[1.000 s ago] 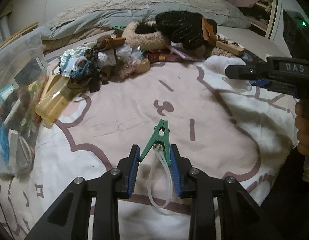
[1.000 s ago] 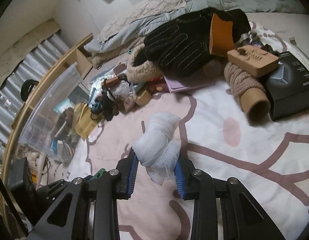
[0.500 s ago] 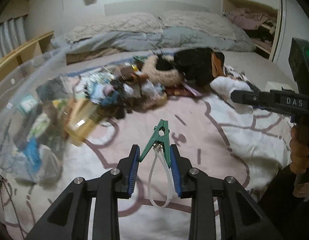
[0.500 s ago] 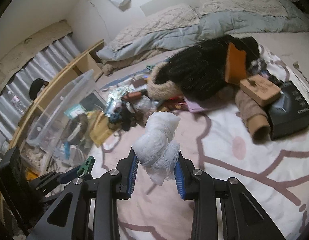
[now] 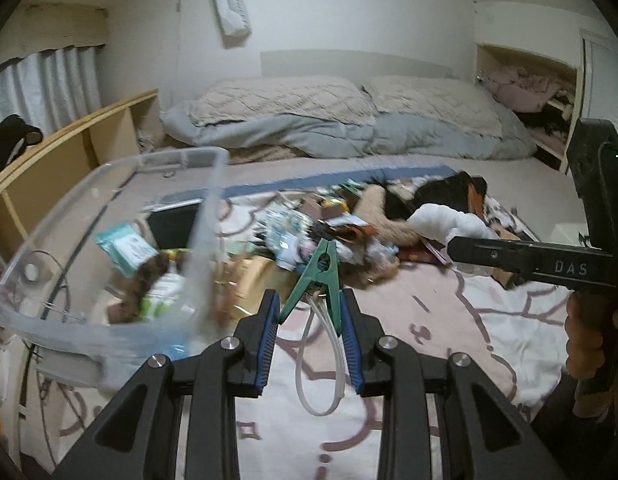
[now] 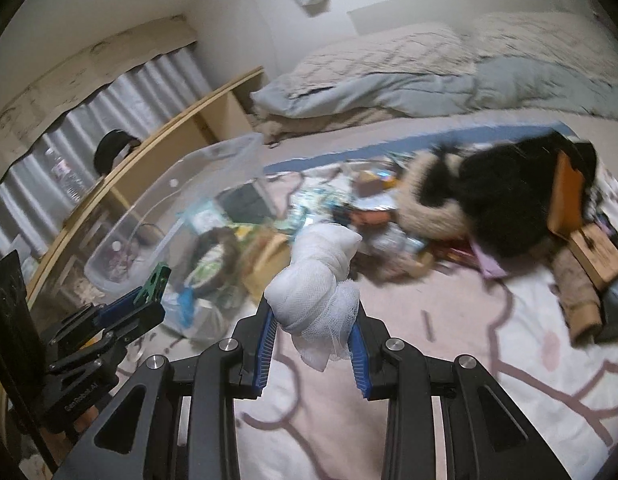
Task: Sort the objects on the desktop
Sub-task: 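Carry the clothespin and gauze over the clear bin with both tools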
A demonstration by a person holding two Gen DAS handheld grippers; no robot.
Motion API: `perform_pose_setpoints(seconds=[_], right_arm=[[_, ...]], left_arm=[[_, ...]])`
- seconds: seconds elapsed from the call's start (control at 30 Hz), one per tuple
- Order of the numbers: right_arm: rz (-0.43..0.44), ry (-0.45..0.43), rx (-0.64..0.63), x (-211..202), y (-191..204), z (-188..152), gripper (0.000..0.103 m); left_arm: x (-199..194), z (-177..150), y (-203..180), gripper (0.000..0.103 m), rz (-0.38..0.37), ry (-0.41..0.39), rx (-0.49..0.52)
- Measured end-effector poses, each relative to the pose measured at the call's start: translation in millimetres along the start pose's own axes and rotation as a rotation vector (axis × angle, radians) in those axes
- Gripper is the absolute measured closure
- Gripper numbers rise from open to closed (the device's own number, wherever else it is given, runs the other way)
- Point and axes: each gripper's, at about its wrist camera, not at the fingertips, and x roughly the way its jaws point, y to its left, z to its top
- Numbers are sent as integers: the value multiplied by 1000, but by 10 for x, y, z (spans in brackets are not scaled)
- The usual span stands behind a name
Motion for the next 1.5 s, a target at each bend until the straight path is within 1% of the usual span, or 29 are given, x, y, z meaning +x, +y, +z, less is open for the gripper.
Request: perform_pose_setpoints(seconds=[0.07,0.27,0.37,0.5,0.6,0.7,0.8,0.87,0.97,1.07,1.17,1.33,1.43,1.5], right_arm=[[24,-1,-20,31,165,90,69],[45,-16,-74,111,626,361,69],[47,-16,-99,149,874,522,69],[33,-32,-170,143,1227,772,69],[25,-46,-231,138,1503,949,69],[39,-45,-264,160,1755,1095,69],[39,-49,-302,209,1985,1210,69],[56,-56,-314,255,2104,1268,69],[105,-47,-293,381,2173,1304,69],[142,-22,-261,593,2161,1277,69],[171,18,-240,807,2117,1220,69],[149,123,-209,1249,2017,1101,69],[146,157,-202,1390,1969,1075,69],[141,167,-201,1451,1965,1073,69]], left_arm=[[-66,53,138,73,13,-9,-8],[-325,231,632,73,77,-55,-19],[-427,322,855,73,108,-74,-27],[-614,485,1184,73,150,-109,-61],[-728,593,1372,73,174,-134,-85],[-818,718,1538,73,193,-150,-107],[-839,817,1660,73,212,-150,-123],[-808,869,1747,73,208,-145,-138],[-671,916,1876,73,214,-105,-153],[-430,956,2012,73,233,-34,-146],[-130,963,2116,73,252,54,-134],[353,945,2274,73,276,188,-131],[615,928,2318,73,286,243,-103],[747,915,2358,73,291,266,-98]])
